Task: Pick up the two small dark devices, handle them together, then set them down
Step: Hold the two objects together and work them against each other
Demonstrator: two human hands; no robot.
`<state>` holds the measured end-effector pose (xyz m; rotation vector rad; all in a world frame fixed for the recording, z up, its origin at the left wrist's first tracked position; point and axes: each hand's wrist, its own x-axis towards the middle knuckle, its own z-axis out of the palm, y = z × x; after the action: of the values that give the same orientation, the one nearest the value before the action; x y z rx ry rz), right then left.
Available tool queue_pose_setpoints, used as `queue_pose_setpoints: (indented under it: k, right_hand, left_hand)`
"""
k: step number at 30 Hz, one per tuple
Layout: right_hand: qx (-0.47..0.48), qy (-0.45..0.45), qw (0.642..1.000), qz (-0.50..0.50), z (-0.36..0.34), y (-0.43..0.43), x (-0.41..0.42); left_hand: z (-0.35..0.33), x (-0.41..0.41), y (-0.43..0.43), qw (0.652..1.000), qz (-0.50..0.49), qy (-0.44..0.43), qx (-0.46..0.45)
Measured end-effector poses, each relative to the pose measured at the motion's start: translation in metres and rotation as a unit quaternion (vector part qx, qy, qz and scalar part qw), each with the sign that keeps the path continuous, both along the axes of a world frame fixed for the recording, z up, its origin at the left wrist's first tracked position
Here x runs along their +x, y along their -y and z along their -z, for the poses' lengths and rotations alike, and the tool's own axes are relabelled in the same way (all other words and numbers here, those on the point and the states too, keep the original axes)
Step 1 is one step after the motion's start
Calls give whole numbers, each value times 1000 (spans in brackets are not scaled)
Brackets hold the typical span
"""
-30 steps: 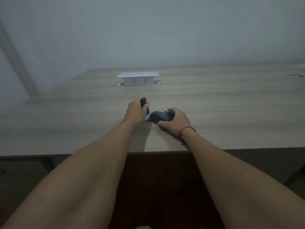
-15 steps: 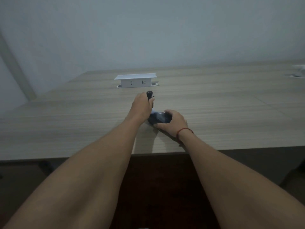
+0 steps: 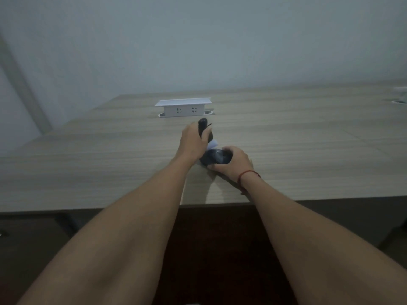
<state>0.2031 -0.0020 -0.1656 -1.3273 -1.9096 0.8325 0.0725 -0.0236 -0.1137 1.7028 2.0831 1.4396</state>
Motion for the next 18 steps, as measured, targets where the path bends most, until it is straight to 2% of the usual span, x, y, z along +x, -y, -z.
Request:
queue_pose_setpoints:
  k: [2,7,12,18]
  right_hand:
    - [-3,-6,1000,3,1,1,0]
    - [-27,-18,999,25,0,0,0]
    - [-22,-11,999,29,3,0,-4]
    - [-39,-31,998,36,2,-2,-4]
  left_hand:
    - [7,9,0,1000,6,-23,-18]
    - [1,12,-1,994,-55,-76,-47]
    - [0,20,-1,999,19,-43,-8]
    - [3,15,-1,998,-22,-66,-2]
